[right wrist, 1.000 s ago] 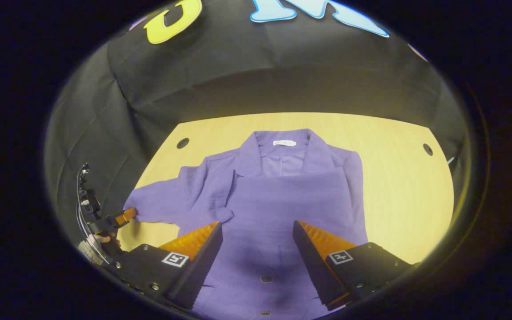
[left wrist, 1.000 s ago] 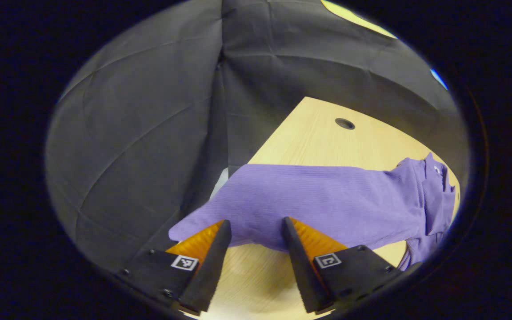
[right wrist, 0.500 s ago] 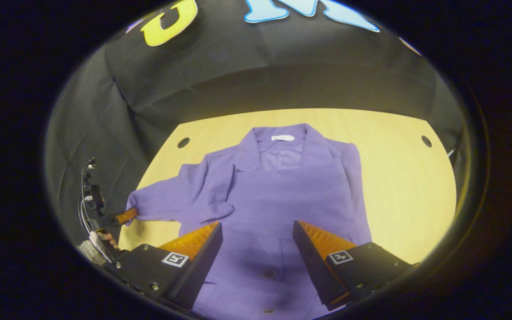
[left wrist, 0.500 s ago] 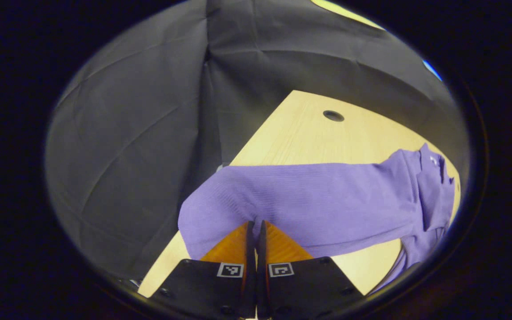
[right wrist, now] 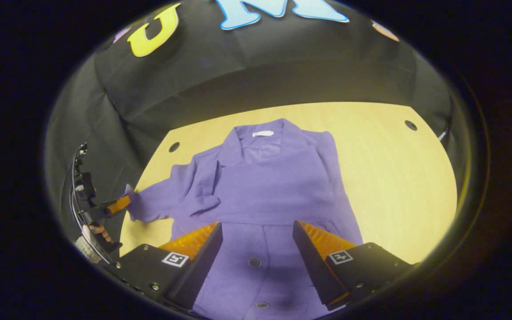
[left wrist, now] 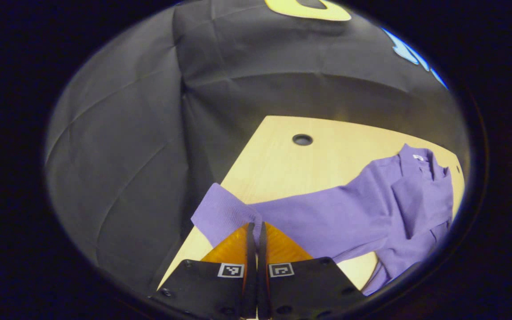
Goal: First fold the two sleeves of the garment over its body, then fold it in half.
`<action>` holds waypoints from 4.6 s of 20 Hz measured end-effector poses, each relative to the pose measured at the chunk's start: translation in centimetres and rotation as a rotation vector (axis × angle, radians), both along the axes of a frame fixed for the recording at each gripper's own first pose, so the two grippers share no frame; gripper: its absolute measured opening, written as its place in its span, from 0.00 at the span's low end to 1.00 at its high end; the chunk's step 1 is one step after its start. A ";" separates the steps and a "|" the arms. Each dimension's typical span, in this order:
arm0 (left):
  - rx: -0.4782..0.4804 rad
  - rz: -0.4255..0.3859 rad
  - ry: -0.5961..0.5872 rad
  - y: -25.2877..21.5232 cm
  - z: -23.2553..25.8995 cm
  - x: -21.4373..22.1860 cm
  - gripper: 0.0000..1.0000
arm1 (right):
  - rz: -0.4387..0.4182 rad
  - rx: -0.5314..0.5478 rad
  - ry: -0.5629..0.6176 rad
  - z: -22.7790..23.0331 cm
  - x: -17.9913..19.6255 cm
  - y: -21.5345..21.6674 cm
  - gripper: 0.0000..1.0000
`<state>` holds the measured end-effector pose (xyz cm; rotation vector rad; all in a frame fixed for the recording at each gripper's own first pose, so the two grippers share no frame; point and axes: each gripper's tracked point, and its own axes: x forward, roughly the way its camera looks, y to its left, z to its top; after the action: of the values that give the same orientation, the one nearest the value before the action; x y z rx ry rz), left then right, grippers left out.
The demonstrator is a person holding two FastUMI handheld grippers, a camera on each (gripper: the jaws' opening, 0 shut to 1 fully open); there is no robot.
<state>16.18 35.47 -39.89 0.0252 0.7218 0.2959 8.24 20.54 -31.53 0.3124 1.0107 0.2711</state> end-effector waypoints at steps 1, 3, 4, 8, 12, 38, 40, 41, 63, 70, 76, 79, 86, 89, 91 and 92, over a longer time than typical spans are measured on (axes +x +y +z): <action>0.002 -0.023 -0.011 -1.2 0.8 0.7 0.06 | -0.012 0.003 0.001 0.0 -0.2 -0.5 0.98; 0.000 -0.072 -0.034 -3.8 1.9 2.2 0.07 | -0.039 0.011 0.003 -0.1 -0.8 -1.2 0.98; -0.001 -0.099 -0.045 -5.3 2.5 3.0 0.06 | -0.055 0.016 0.003 -0.1 -0.9 -1.7 0.98; -0.001 -0.229 -0.098 -12.5 5.7 5.7 0.06 | -0.118 0.030 -0.002 0.0 -1.6 -3.8 0.98; 0.006 -0.391 -0.137 -21.6 9.1 5.8 0.06 | -0.177 0.031 0.000 -0.2 -2.7 -6.1 0.98; -0.147 -0.826 0.017 -53.1 0.9 3.4 0.07 | -0.436 -0.011 0.067 -1.6 -11.0 -17.2 0.98; -0.187 -0.841 0.072 -53.6 -0.5 2.3 0.16 | -0.441 -0.015 0.062 -1.5 -11.2 -17.4 0.98; -0.190 -0.839 0.084 -53.6 -0.8 2.1 0.21 | -0.442 -0.017 0.062 -1.5 -11.4 -17.4 0.98; -0.167 -0.567 0.186 -34.2 -3.3 -13.4 0.94 | -0.200 -0.069 0.143 -3.7 -15.9 -14.0 0.98; -0.156 -0.466 0.238 -28.6 -4.0 -20.9 0.94 | -0.110 -0.080 0.214 -4.8 -18.7 -13.5 0.98; -0.117 -0.455 0.299 -25.8 -4.6 -26.9 0.94 | -0.036 -0.101 0.295 -5.7 -23.0 -13.7 0.98; -0.096 -0.453 0.337 -25.0 -5.0 -29.3 0.94 | -0.005 -0.131 0.352 -6.4 -25.3 -13.9 0.98; -0.084 -0.382 0.435 -23.1 -5.9 -32.6 0.95 | 0.127 -0.247 0.433 -7.2 -29.5 -15.0 0.98; -0.062 -0.383 0.481 -23.0 -6.8 -33.4 0.96 | 0.140 -0.266 0.458 -7.9 -30.2 -14.9 0.98; -0.043 -0.385 0.508 -23.0 -7.2 -33.8 0.96 | 0.146 -0.267 0.473 -8.3 -30.5 -14.6 0.98; -0.040 -0.387 0.516 -23.1 -7.4 -33.8 0.96 | 0.155 -0.276 0.473 -8.4 -30.4 -14.6 0.98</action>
<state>-17.64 12.38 -47.30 0.2070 1.2130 -0.1050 -22.20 5.97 -39.92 0.0428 1.5250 0.1965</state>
